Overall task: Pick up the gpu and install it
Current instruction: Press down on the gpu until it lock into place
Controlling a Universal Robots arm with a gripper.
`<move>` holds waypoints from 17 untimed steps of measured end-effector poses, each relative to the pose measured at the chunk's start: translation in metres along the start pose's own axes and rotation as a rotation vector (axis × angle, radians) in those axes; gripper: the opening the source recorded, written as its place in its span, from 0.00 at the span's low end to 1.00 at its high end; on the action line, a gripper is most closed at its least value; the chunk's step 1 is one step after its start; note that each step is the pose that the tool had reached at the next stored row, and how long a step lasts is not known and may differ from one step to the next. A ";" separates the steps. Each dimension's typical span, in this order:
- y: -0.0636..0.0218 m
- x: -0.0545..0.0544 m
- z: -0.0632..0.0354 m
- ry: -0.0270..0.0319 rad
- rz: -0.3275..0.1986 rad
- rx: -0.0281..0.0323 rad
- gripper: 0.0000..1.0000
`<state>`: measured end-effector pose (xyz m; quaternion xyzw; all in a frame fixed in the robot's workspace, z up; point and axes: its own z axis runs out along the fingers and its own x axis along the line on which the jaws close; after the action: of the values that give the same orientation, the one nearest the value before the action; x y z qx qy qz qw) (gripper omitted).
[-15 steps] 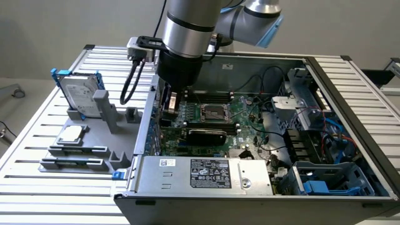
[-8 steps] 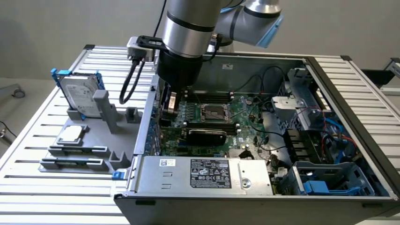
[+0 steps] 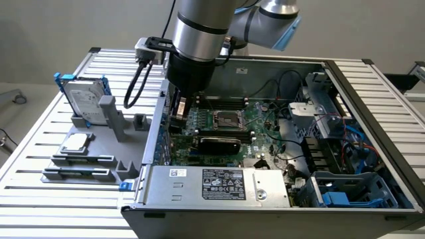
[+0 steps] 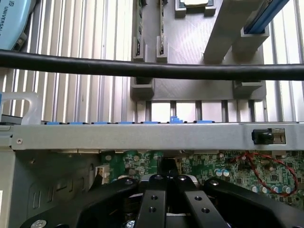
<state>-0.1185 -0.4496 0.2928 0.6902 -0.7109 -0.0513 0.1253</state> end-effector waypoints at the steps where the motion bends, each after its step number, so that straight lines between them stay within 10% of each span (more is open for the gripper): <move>1: 0.0000 0.000 0.0000 -0.0016 0.006 -0.0008 0.11; 17: 0.0005 0.000 -0.0029 -0.0154 0.062 -0.0160 0.11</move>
<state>-0.1183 -0.4494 0.2958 0.6663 -0.7325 -0.0584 0.1268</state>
